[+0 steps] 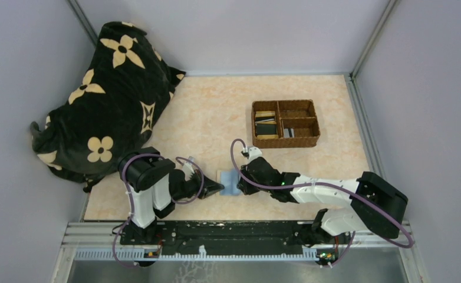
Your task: Take the credit cards out of the card holder
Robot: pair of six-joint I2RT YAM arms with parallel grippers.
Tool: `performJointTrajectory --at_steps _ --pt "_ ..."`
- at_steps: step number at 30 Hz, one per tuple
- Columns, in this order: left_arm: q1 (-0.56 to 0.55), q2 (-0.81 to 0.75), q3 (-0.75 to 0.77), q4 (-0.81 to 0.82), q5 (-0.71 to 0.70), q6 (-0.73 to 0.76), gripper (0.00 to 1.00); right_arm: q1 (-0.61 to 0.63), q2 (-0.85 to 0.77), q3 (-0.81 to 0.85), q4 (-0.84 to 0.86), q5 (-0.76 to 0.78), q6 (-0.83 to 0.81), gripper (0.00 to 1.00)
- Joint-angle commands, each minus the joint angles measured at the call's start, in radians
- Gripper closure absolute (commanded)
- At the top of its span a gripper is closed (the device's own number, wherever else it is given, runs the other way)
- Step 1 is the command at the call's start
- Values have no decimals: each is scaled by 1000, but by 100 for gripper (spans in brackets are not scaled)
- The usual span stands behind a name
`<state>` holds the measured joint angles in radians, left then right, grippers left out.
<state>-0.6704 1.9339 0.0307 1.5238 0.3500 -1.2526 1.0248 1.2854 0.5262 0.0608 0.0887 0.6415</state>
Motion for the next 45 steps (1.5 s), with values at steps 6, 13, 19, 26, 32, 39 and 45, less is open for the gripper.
performJointTrajectory --at_steps 6,13,19,26,32,39,45 --pt "-18 -92 -57 262 27 96 51 -5 -76 3 -36 69 -2 83" --pt "-21 -115 -49 209 -6 103 57 -18 -86 -13 -49 81 1 81" --pt "-69 -121 87 42 -23 138 56 -35 -117 -52 -58 79 9 81" --pt "-104 -219 211 -230 -43 214 58 -71 -174 -92 -77 58 3 81" --pt "-128 -492 374 -872 -183 446 58 -94 -177 -103 -65 40 -5 80" --pt "-126 -680 396 -1296 -333 580 59 -100 -118 -101 -14 9 -6 81" --pt "-132 -654 365 -1346 -273 579 59 -100 -75 -96 27 -9 -3 81"
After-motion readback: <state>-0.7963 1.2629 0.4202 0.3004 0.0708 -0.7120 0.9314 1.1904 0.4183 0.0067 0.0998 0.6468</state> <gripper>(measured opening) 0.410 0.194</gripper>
